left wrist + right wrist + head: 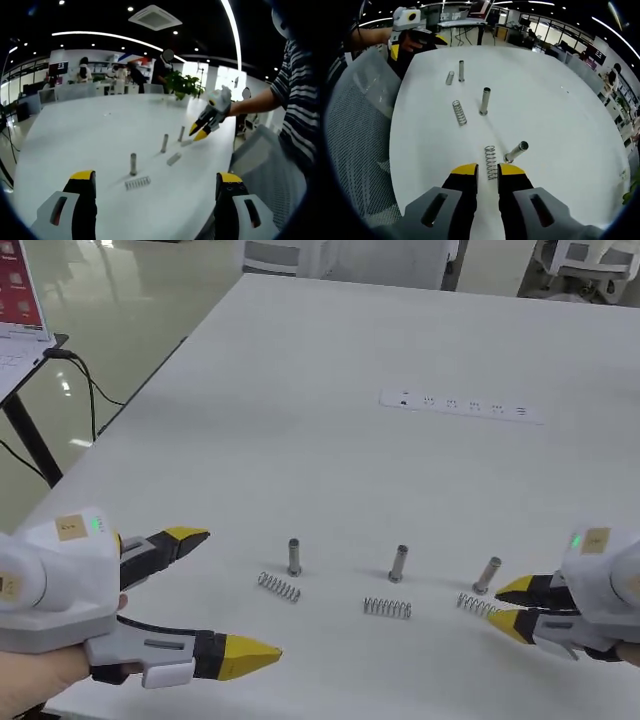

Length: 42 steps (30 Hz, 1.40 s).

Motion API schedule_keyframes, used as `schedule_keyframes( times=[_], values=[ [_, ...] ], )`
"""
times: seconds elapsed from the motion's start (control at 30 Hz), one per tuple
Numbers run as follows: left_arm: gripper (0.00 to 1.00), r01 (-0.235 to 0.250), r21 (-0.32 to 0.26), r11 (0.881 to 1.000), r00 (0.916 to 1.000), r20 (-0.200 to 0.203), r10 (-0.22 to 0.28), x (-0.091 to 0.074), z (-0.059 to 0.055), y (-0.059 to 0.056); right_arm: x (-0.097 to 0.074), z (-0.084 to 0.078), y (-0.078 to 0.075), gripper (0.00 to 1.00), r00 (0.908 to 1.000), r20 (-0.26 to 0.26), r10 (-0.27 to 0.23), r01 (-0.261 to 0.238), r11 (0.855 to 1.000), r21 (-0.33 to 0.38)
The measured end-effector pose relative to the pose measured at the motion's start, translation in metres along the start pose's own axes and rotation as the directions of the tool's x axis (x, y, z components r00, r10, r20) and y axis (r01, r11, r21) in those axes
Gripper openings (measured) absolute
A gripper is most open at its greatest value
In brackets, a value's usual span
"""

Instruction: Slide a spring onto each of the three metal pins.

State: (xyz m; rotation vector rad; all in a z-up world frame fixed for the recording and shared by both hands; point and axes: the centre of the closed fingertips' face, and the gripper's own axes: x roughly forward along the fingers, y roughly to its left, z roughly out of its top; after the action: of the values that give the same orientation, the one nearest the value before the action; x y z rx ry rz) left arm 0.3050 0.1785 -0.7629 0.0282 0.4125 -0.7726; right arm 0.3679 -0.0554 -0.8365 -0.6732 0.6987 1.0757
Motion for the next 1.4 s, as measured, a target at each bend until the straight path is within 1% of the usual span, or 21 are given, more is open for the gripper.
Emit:
schedule_keyframes(
  times=[0.23, 0.33, 0.63, 0.73, 0.8, 0.87, 0.9, 0.97, 1.0, 1.07, 1.2, 1.3, 1.4],
  values=[
    [0.97, -0.004, -0.006, 1.0, 1.0, -0.003, 0.004, -0.002, -0.003, 0.001, 0.007, -0.005, -0.001, 0.11, 0.9986, -0.051, 0.014, -0.017, 0.998, -0.066],
    [0.97, -0.005, -0.007, 1.0, 1.0, -0.005, 0.005, -0.003, -0.005, 0.001, 0.011, -0.007, -0.004, 0.11, 0.9977, -0.065, 0.022, -0.026, 0.998, -0.065],
    [0.97, -0.006, -0.006, 1.0, 0.9999, -0.012, 0.006, -0.005, -0.007, 0.001, 0.017, -0.012, -0.003, 0.09, 0.9954, -0.088, 0.037, -0.044, 0.996, -0.073],
    [0.96, -0.005, -0.006, 1.0, 0.9999, -0.013, 0.004, -0.004, -0.007, 0.001, 0.018, -0.019, -0.003, 0.08, 0.9916, -0.124, 0.036, -0.046, 0.995, -0.085],
    [0.96, -0.003, -0.005, 1.0, 0.9999, -0.014, 0.003, -0.003, -0.007, 0.0, 0.018, -0.017, -0.003, 0.08, 0.993, -0.113, 0.035, -0.044, 0.996, -0.083],
    [0.96, 0.001, -0.005, 1.0, 0.9999, -0.016, -0.001, -0.002, -0.007, -0.001, 0.018, -0.017, -0.002, 0.08, 0.9933, -0.107, 0.043, -0.053, 0.995, -0.09],
    [0.96, 0.003, -0.002, 1.0, 0.9998, -0.019, -0.003, -0.002, -0.007, -0.002, 0.018, -0.017, -0.003, 0.08, 0.9937, -0.101, 0.049, -0.057, 0.995, -0.082],
    [0.96, 0.008, 0.001, 1.0, 0.9998, -0.02, -0.008, -0.002, -0.006, -0.003, 0.017, -0.018, -0.003, 0.08, 0.9935, -0.105, 0.045, -0.052, 0.996, -0.069],
    [0.95, 0.01, 0.001, 1.0, 0.9998, -0.019, -0.01, -0.002, -0.005, -0.004, 0.016, -0.018, -0.004, 0.08, 0.9939, -0.103, 0.04, -0.048, 0.996, -0.073],
    [0.95, 0.014, 0.004, 1.0, 0.9998, -0.015, -0.014, -0.002, -0.002, -0.005, 0.011, -0.015, -0.004, 0.08, 0.9952, -0.092, 0.034, -0.042, 0.996, -0.08],
    [0.94, 0.02, 0.013, 1.0, 0.9997, -0.014, -0.02, -0.001, 0.0, -0.006, 0.006, -0.009, 0.0, 0.08, 0.9961, -0.078, 0.041, -0.048, 0.996, -0.081],
    [0.92, 0.04, 0.018, 0.999, 0.9992, -0.009, -0.04, 0.001, 0.004, -0.011, 0.002, -0.004, 0.005, 0.08, 0.9964, -0.072, 0.045, -0.052, 0.995, -0.089],
    [0.9, 0.065, 0.038, 0.997, 0.9979, -0.003, -0.065, 0.006, 0.008, -0.019, -0.002, 0.002, 0.011, 0.08, 0.9969, -0.061, 0.05, -0.056, 0.993, -0.105]
  ],
)
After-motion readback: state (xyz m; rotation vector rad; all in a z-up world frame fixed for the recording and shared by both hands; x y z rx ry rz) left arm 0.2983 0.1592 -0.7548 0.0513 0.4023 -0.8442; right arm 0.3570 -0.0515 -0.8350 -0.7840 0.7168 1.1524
